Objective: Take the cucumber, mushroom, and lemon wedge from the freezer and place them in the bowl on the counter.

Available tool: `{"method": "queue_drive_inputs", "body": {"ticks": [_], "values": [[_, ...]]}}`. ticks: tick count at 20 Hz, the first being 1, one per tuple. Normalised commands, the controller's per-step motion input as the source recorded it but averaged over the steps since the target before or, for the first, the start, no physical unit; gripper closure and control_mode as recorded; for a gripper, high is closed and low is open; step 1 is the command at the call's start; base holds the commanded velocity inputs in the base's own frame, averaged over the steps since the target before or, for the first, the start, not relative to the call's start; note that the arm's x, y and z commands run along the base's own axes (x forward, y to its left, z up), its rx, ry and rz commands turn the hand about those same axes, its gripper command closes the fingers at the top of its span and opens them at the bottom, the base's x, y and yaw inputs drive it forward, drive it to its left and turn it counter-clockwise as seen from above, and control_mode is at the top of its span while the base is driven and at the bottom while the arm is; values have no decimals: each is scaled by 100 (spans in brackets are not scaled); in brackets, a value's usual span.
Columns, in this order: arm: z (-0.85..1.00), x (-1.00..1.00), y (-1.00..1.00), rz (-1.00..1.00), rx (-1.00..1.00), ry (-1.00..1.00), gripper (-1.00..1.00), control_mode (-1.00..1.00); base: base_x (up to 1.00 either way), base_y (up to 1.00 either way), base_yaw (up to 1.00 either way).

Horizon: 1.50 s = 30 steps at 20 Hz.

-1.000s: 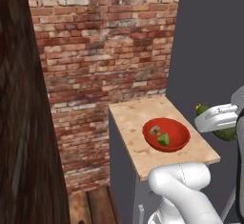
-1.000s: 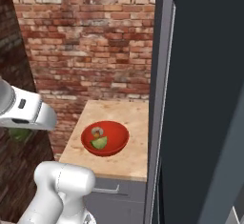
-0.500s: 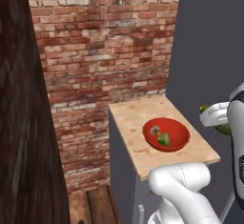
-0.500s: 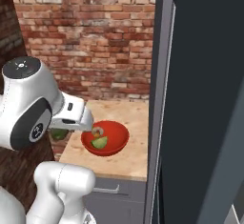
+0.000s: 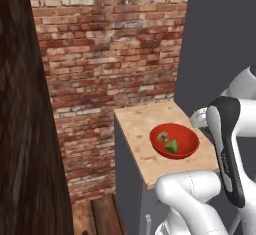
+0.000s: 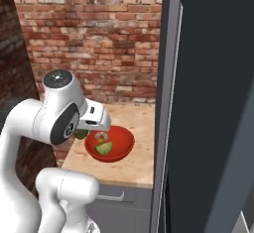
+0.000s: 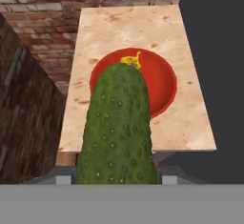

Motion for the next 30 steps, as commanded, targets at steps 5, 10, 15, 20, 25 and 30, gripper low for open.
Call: {"method": "queue_drive_inputs", "body": {"ticks": [5,10,15,20,25,30], "values": [[-55,49,-21,-2,-1,0,100,-100,0,0,0],[-62,44,-14,-1,-1,0,100,-100,0,0,0],[-60,46,-11,0,-1,1,100,-100,0,0,0],[-58,49,-12,0,0,1,100,-100,0,0,0],[-46,57,-14,0,0,3,100,-100,0,0,0],[-34,58,-20,0,0,4,100,-100,0,0,0]]}}
